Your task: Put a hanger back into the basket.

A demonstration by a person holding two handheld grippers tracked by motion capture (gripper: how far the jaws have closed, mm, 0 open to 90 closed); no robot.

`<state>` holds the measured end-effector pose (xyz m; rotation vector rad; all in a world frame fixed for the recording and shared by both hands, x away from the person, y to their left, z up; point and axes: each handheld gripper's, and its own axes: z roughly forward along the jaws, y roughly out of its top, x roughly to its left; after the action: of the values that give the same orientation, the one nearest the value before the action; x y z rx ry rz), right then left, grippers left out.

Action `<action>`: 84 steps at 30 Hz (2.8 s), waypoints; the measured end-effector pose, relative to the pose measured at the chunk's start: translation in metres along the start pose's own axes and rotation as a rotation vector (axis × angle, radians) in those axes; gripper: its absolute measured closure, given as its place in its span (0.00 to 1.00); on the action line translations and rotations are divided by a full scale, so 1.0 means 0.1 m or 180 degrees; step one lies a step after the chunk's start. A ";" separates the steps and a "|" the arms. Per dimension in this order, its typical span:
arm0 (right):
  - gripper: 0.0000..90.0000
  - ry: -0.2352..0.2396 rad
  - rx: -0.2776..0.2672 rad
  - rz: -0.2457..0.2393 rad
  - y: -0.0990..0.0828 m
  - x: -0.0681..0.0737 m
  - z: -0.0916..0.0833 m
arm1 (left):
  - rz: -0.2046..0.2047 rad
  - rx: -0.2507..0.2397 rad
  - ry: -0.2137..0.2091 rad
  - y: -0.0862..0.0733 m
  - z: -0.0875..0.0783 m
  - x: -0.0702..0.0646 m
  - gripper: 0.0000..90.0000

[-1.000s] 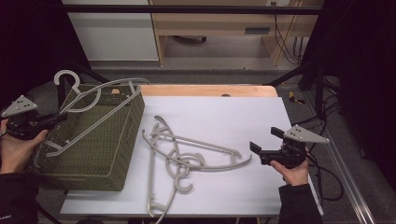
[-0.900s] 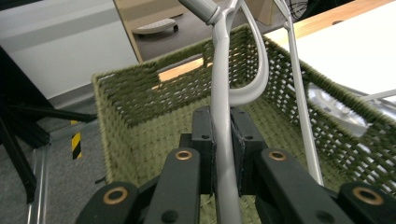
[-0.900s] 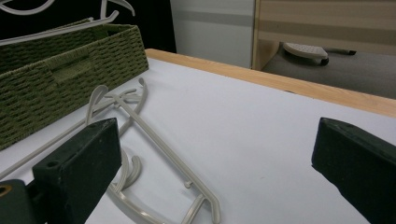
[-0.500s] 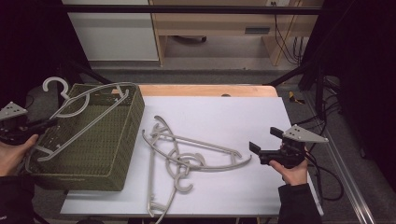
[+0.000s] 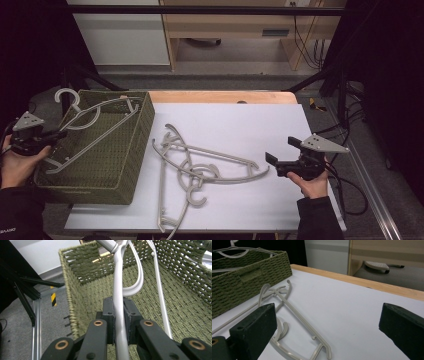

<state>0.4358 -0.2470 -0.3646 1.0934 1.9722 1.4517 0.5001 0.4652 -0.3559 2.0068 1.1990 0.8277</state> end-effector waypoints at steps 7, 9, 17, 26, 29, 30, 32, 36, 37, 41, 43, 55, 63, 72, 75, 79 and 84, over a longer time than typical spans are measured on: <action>0.02 -0.0005 -0.0005 0.0004 0.00 0.00 0.00 | -0.0048 0.0072 0.0025 -0.05 0.07 -0.02 0.90; 0.02 -0.0005 -0.0002 0.0008 0.00 0.01 0.01 | 0.0039 0.0221 0.0110 -0.03 0.09 -0.05 0.90; 0.02 0.0000 -0.0004 0.0003 0.00 0.01 0.00 | 0.0193 0.0580 0.0234 -0.03 0.18 -0.10 0.90; 0.02 0.0007 -0.0022 0.0025 0.00 0.01 0.00 | 0.0118 0.0864 0.0132 -0.07 0.29 -0.15 0.90; 0.02 0.0009 -0.0002 -0.0007 0.00 0.01 0.00 | 0.0101 0.0978 0.0130 -0.09 0.33 -0.16 0.88; 0.02 0.0012 0.0002 0.0002 0.00 0.01 0.00 | 0.0116 0.0994 0.0136 -0.09 0.34 -0.17 0.86; 0.02 0.0012 -0.0002 -0.0002 0.00 0.01 0.00 | 0.0086 0.0942 0.0152 -0.09 0.33 -0.18 0.82; 0.02 0.0015 0.0002 0.0006 0.00 0.02 0.02 | 0.0039 0.0748 0.0111 -0.01 0.20 -0.19 0.75; 0.02 0.0015 0.0003 -0.0001 -0.01 0.02 0.02 | 0.0031 0.0683 0.0099 0.01 0.18 -0.21 0.73; 0.02 0.0039 0.0012 -0.0019 0.00 0.03 0.02 | -0.0009 0.0363 0.0040 0.13 0.02 -0.32 0.61; 0.03 0.0034 -0.0002 -0.0008 0.00 0.04 0.02 | -0.0039 0.0198 -0.0011 0.18 -0.04 -0.40 0.53; 0.05 0.0131 0.0107 -0.0087 -0.03 0.10 0.10 | -0.0074 -0.0553 -0.0337 0.41 -0.27 -1.00 0.18; 0.06 0.0192 0.0197 -0.0134 -0.07 0.15 0.19 | -0.0070 -0.0791 -0.0621 0.46 -0.23 -1.60 0.10; 0.10 0.0423 0.0500 -0.0273 -0.17 0.28 0.41 | -0.0068 -0.0913 -0.0921 0.44 -0.18 -2.05 0.10; 0.12 0.0480 0.0639 -0.0321 -0.22 0.34 0.50 | -0.0094 -0.0928 -0.1007 0.41 -0.15 -2.18 0.10; 0.13 0.0567 0.0788 -0.0371 -0.30 0.39 0.62 | -0.0024 -0.0887 -0.1082 0.38 -0.10 -2.27 0.10; 0.14 0.0606 0.0898 -0.0376 -0.37 0.42 0.70 | -0.0021 -0.0893 -0.1124 0.35 -0.07 -2.31 0.10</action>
<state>0.4518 -0.1772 -0.4190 0.9595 2.3898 1.2841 0.4238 0.2451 -0.3676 1.8214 0.8388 0.5702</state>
